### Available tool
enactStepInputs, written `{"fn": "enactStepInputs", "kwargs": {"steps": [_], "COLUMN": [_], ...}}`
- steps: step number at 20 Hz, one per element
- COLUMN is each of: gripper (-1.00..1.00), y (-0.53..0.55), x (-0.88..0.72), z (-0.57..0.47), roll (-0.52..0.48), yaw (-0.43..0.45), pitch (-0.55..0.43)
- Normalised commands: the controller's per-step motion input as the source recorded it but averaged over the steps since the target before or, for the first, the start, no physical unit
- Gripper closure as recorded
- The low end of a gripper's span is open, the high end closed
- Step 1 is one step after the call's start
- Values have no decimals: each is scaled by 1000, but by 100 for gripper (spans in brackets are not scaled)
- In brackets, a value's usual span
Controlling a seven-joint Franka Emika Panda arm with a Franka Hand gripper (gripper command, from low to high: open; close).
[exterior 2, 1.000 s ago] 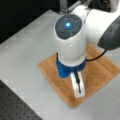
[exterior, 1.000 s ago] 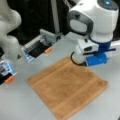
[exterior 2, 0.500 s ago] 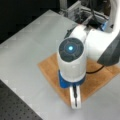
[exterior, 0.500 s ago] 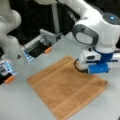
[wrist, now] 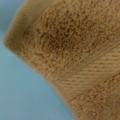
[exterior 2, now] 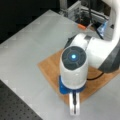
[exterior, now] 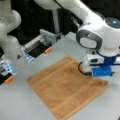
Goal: Folding a towel twice
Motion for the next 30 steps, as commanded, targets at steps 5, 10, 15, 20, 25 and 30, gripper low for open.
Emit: {"fn": "enactStepInputs", "kwargs": {"steps": [5,10,15,20,25,30], "gripper": [-100,-100,-100,-100,-100,-100], "y": [123,152,184,249,159,-60], "x": [570,410,249,149,109,96], "z": [20,-12,-35,-86,-62,-24], "roll": [-273,-271,-294,-326,-339,-355], "yaw": [-83,-105,-142,-147,-59,42], "pitch": [73,141,208,213,191,109]}}
